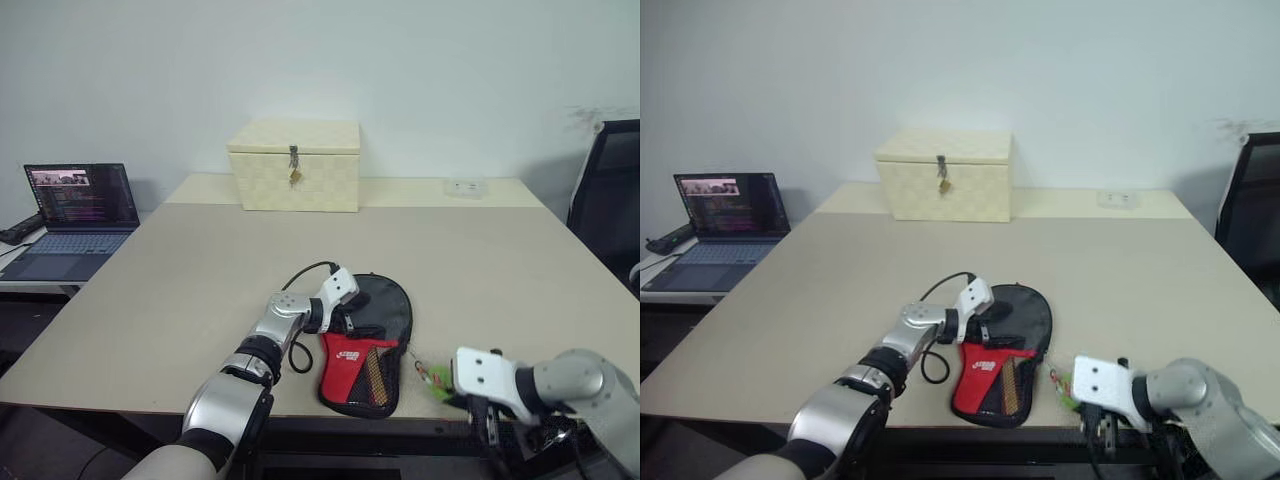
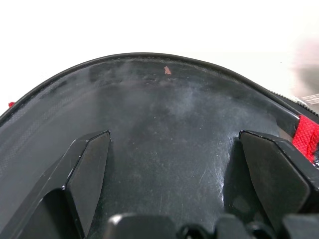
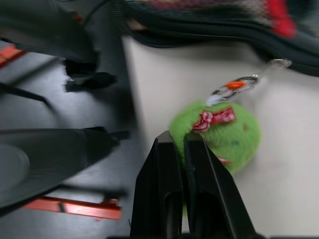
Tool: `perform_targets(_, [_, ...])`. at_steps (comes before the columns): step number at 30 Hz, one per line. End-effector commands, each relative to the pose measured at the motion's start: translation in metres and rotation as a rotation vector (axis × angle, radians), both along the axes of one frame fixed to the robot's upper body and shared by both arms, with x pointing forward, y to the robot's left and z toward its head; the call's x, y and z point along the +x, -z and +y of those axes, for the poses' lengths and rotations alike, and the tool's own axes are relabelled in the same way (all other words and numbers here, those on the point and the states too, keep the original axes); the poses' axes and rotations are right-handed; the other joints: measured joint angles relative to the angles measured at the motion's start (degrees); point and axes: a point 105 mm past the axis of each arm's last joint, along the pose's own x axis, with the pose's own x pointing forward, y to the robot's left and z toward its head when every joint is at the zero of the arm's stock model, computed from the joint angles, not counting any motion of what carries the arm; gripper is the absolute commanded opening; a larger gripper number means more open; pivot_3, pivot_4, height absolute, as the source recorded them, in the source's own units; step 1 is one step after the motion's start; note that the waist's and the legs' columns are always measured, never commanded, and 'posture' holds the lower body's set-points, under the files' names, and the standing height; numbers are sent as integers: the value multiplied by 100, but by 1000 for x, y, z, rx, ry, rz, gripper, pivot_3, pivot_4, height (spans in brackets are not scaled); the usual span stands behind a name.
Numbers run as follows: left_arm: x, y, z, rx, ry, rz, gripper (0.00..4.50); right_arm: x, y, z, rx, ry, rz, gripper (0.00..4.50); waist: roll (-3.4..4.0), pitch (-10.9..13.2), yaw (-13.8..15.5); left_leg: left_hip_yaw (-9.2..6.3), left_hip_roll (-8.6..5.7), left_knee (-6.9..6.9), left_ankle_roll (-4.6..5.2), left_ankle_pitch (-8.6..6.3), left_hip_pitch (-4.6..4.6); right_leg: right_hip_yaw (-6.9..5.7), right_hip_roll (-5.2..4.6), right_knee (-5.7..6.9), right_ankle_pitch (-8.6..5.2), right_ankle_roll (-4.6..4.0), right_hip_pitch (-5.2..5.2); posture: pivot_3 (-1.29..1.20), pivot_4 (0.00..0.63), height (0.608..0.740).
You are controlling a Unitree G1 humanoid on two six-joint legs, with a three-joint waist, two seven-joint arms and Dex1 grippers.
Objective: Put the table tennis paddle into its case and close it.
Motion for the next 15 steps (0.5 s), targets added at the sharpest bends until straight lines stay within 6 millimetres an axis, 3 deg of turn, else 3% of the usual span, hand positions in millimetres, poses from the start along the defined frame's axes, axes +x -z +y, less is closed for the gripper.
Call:
perform_targets(1, [-12,40,9,118,-8,100,4500,-34,-4,12,25,-121,112,36,0,-1,7,-1,-2,-1,0,0,-1,-1,-4,-7,1,3,3,0,150,740])
perform_targets(11, [-12,39,1,126,-7,82,4500,-83,-7,37,122,-265,275,36,-2,-5,147,10,-6,-7,26,-21,-9,-4,-22,-51,0,31,14,0,150,740])
perform_targets(13, [-11,39,-2,129,-6,76,4500,-86,-4,42,145,-258,282,36,-3,-6,153,9,-6,-8,26,-24,-10,-3,-27,-52,-2,34,14,0,150,740])
perform_targets(15, [-11,38,-3,132,-5,74,4500,-76,0,45,146,-202,230,36,-7,-9,153,11,-6,-8,27,-26,-10,-3,-33,-53,-4,37,14,0,150,740])
